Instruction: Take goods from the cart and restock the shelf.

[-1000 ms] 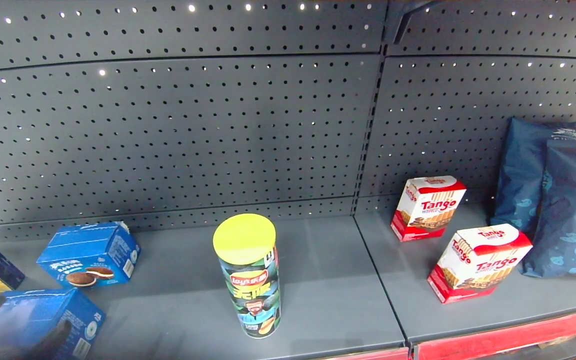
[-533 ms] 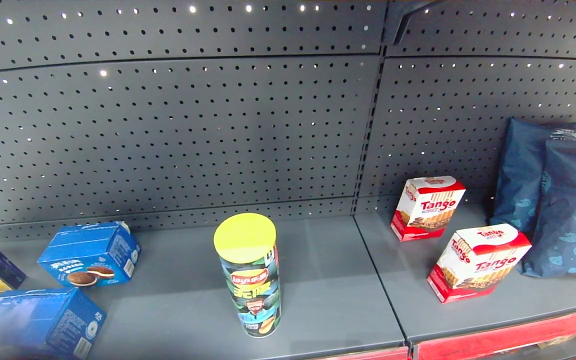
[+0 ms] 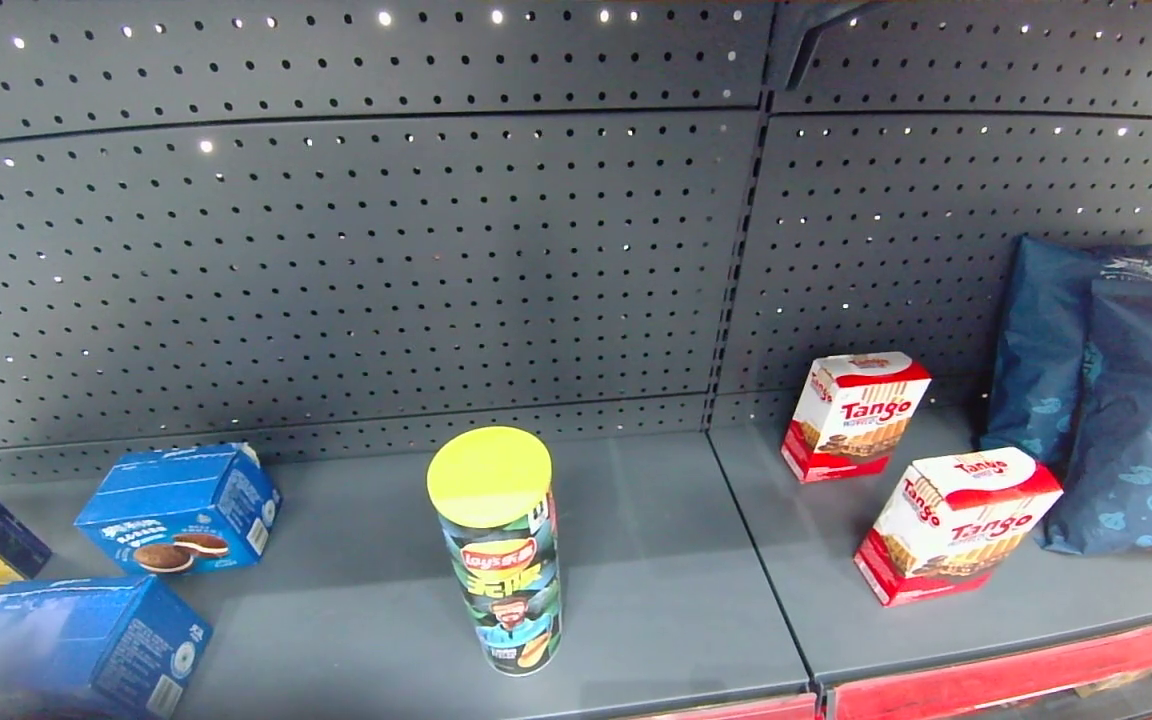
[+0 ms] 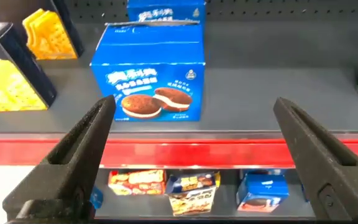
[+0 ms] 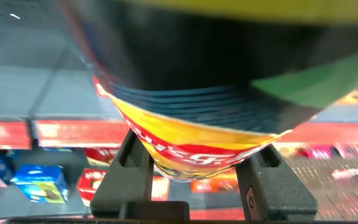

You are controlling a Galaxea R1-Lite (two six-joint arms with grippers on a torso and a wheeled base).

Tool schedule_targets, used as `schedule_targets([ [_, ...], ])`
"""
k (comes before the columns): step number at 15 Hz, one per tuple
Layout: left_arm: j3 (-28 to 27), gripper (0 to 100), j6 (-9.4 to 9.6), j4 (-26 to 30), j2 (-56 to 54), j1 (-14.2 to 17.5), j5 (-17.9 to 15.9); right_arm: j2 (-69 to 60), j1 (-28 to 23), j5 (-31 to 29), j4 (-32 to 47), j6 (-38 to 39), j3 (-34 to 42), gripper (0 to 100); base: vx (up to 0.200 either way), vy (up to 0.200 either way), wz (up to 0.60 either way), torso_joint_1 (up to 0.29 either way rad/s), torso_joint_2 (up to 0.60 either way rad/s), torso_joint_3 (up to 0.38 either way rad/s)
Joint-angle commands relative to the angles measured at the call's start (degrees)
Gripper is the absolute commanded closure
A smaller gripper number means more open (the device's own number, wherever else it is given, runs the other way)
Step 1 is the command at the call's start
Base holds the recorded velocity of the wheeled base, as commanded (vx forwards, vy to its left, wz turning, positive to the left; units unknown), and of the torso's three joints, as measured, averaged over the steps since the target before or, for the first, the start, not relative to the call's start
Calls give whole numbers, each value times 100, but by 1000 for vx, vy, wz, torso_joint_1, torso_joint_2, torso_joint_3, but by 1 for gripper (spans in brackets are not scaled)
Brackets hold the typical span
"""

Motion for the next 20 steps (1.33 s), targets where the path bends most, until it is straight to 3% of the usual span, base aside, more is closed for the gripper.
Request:
schedule_targets([
  [1, 0, 0, 5, -6, -221, -84, -3, 6, 2, 95, 25, 1, -204, 100, 0, 0, 0, 0, 0, 0],
  [7, 0, 0, 5, -6, -230, -93, -3, 639, 336, 218, 711, 54, -1356, 100, 0, 0, 0, 0, 0, 0],
  [9, 0, 0, 5, -6, -230, -84, -3, 1096, 134, 157, 948, 45, -1743, 100, 0, 0, 0, 0, 0, 0],
  [10, 0, 0, 5, -6, -230, -84, -3, 1298, -226, 174, 1045, 36, -1910, 100, 0, 0, 0, 0, 0, 0],
  [12, 0, 0, -4, -6, -230, -84, -3, 1448, -323, 201, 1027, 54, -1936, 100, 0, 0, 0, 0, 0, 0],
  [16, 0, 0, 5, -6, -230, -93, -3, 1439, -7, 210, 992, 63, -2033, 100, 0, 0, 600, -1, 2, 4],
  [20, 0, 0, 5, -6, -230, -84, -3, 1413, 37, 210, 992, 54, -2068, 100, 0, 0, 0, 0, 0, 0],
])
